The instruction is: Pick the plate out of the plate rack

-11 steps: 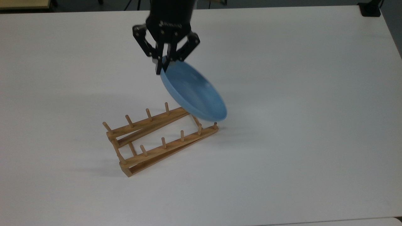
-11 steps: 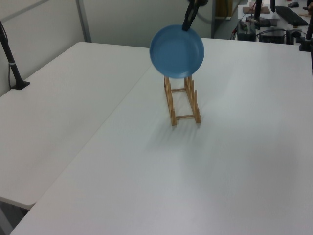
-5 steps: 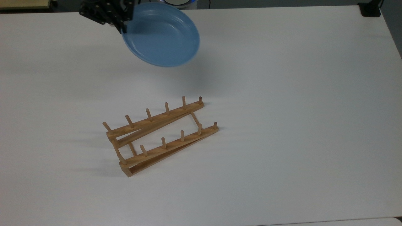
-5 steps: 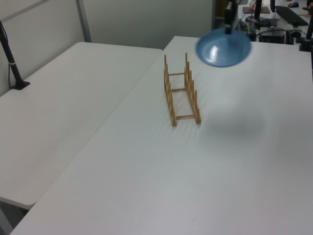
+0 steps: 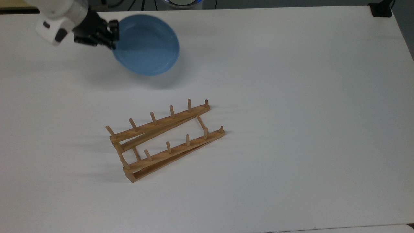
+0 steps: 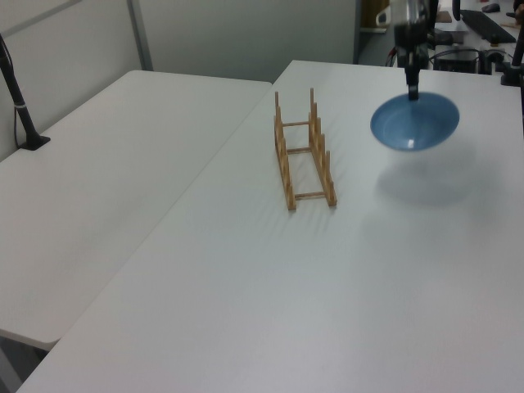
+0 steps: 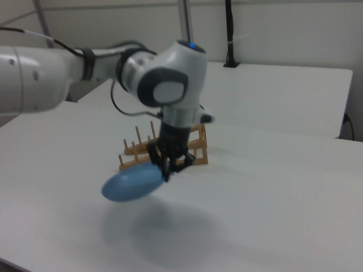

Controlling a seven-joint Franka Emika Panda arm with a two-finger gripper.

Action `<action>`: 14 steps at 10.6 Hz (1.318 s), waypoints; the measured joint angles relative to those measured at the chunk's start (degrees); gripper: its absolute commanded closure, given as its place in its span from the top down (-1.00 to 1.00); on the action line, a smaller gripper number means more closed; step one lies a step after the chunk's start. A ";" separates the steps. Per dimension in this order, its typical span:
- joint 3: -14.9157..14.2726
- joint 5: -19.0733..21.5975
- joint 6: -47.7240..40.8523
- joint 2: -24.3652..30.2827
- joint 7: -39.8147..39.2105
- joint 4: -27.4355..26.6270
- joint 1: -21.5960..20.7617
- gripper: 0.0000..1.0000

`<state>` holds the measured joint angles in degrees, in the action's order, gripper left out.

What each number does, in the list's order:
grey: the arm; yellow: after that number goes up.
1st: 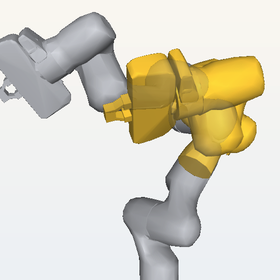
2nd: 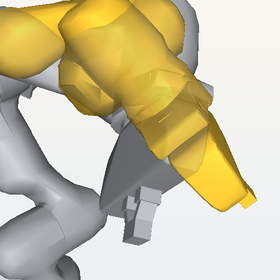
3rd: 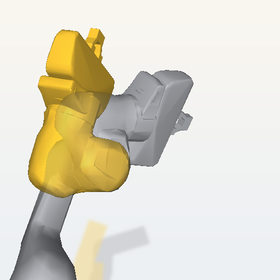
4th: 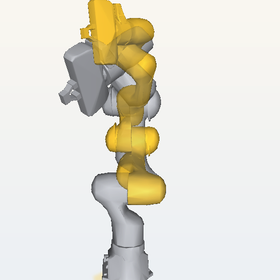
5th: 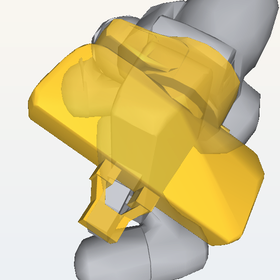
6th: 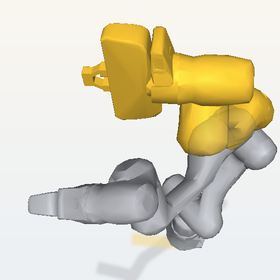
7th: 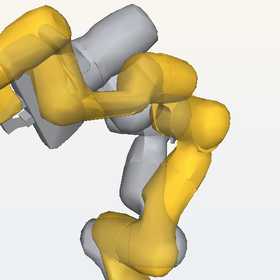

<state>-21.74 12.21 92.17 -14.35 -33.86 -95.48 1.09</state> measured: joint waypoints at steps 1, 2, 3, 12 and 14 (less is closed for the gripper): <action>0.00 -0.36 4.96 -2.77 -0.53 -1.63 0.62 -1.00; 0.01 -0.37 9.65 -6.01 -0.90 -2.43 0.96 -1.00; 0.02 -0.38 12.86 -8.99 -1.26 -2.54 1.01 -1.00; 0.18 -5.19 14.38 -9.00 2.89 -2.22 0.39 1.00; 1.78 -9.32 12.06 -3.16 14.07 -1.41 -2.91 1.00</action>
<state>-19.96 2.89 104.23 -17.51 -19.79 -96.89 -1.82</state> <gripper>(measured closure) 0.000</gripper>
